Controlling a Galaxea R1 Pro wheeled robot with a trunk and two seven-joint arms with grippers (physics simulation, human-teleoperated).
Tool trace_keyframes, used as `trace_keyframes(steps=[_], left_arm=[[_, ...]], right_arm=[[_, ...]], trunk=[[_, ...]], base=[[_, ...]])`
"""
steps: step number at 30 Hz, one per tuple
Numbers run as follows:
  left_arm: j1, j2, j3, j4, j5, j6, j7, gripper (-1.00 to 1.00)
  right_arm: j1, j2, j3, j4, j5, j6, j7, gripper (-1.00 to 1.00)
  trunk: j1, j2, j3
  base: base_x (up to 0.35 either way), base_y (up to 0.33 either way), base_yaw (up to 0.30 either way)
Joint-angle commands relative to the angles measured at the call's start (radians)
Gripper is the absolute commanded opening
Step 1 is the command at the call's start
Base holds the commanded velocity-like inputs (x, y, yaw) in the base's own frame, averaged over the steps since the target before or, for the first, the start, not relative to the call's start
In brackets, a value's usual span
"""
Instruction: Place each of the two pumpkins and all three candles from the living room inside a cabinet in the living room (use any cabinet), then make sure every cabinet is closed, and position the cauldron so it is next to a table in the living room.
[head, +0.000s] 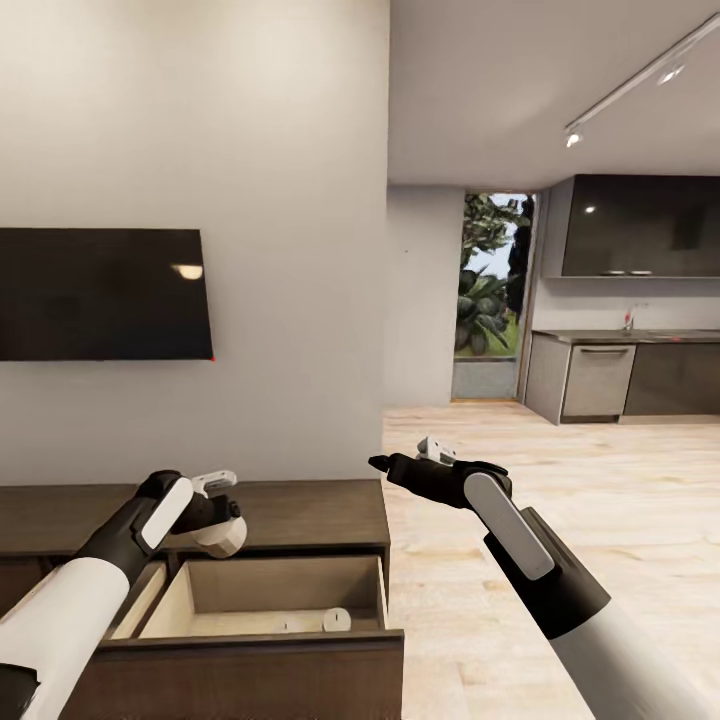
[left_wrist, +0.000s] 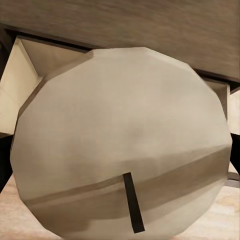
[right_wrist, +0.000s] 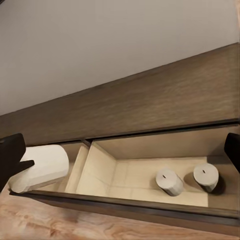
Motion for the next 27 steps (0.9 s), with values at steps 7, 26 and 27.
trace_keyframes(steps=[7,26,27], left_arm=[[-0.001,0.001,-0.005,-0.001,0.010,0.002,0.009,-1.00],[-0.001,-0.003,-0.007,0.000,0.009,0.006,0.016,-1.00],[-0.001,-0.003,-0.007,0.000,0.008,0.006,0.018,-1.00]], right_arm=[[-0.001,-0.001,0.003,-0.001,-0.009,-0.001,-0.012,1.00],[0.000,-0.002,0.002,-0.001,-0.008,-0.001,-0.013,1.00],[-0.001,-0.002,0.002,-0.001,-0.008,-0.001,-0.013,1.00]], trunk=[[0.027,-0.050,-0.023],[0.100,-0.183,-0.083],[0.104,-0.190,-0.086]], base=[[0.000,0.000,0.000],[0.000,0.000,0.000],[0.000,0.000,0.000]])
